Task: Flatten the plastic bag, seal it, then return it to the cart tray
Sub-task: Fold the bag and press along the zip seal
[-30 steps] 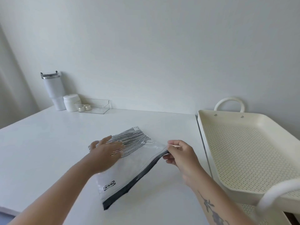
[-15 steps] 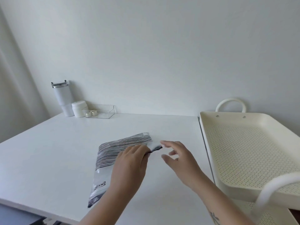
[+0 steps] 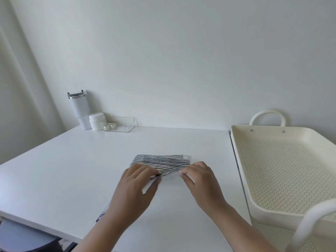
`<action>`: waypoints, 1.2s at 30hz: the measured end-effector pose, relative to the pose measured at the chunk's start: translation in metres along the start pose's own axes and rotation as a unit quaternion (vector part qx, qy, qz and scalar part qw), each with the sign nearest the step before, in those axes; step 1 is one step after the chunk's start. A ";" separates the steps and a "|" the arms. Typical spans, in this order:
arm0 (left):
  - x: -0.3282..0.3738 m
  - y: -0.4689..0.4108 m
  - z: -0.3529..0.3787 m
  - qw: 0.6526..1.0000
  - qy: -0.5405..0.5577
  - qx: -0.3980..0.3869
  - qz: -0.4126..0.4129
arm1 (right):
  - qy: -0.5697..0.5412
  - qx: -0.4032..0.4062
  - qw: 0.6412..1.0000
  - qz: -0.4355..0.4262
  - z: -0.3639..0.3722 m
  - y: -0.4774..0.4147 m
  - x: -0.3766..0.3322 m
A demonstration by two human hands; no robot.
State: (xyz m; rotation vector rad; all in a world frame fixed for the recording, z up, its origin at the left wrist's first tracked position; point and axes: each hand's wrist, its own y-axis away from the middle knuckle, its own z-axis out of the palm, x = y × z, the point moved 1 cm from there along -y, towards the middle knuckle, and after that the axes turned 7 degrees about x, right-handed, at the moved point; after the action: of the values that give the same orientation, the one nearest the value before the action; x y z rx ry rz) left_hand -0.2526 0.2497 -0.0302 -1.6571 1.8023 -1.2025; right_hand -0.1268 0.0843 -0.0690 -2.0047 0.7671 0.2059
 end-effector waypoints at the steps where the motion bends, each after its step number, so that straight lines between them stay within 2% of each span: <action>1: 0.003 0.001 0.002 1.000 -0.014 0.002 0.013 | 0.007 0.005 1.000 -0.006 0.001 0.001 -0.001; 5: 0.015 0.003 0.009 0.999 -0.002 0.034 0.038 | 0.014 0.021 0.999 -0.021 0.000 0.003 -0.008; 12: 0.018 -0.003 0.003 0.994 0.090 0.036 -0.049 | -0.134 0.038 0.990 -0.035 -0.012 0.006 -0.035; 21: 0.026 -0.012 -0.003 0.992 0.095 0.025 -0.084 | -0.211 0.030 0.977 0.020 -0.017 0.002 -0.043; 28: 0.031 -0.015 -0.001 0.991 0.076 0.045 -0.096 | -0.207 0.018 0.978 0.025 -0.020 -0.005 -0.041; 30: 0.031 -0.014 -0.002 0.989 0.089 0.044 -0.114 | -0.210 0.020 0.977 0.034 -0.021 -0.004 -0.039; 36: 0.035 -0.017 0.001 0.993 0.064 0.019 -0.096 | -0.216 0.014 0.974 0.060 -0.026 0.000 -0.034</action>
State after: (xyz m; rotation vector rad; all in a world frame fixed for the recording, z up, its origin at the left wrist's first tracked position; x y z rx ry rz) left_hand -0.2491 0.2177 -0.0086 -1.8008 1.7119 -1.4459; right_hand -0.1576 0.0772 -0.0402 -1.7970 0.6046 0.6749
